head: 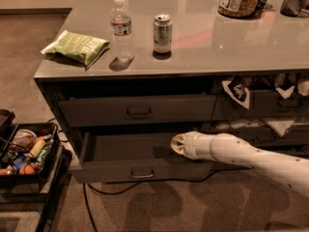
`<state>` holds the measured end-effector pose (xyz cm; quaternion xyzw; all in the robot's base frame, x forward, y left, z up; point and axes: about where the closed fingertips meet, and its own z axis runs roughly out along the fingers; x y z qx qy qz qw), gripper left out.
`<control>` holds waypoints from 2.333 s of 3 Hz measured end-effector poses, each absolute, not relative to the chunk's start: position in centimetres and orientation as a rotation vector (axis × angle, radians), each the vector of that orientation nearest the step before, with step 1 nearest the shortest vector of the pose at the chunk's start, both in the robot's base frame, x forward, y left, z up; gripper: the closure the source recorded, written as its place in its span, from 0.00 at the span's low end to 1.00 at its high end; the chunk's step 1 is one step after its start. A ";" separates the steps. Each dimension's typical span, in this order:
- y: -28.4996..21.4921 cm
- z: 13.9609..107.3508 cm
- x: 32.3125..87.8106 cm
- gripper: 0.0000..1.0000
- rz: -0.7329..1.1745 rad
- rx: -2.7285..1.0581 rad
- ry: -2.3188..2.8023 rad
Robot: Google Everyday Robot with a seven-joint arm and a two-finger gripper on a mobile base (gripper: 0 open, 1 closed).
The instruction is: Open middle drawer
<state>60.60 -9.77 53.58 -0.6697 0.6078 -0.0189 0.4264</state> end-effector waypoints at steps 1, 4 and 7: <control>-10.2 53.4 62.4 1.00 -0.136 -1.666 1.519; -12.7 49.9 66.1 1.00 -0.137 -1.666 1.481; -11.6 48.4 67.1 1.00 0.063 -1.661 1.380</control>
Offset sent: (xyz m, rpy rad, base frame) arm 0.0564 -0.0251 -0.0095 -0.1012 -0.1076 -0.0801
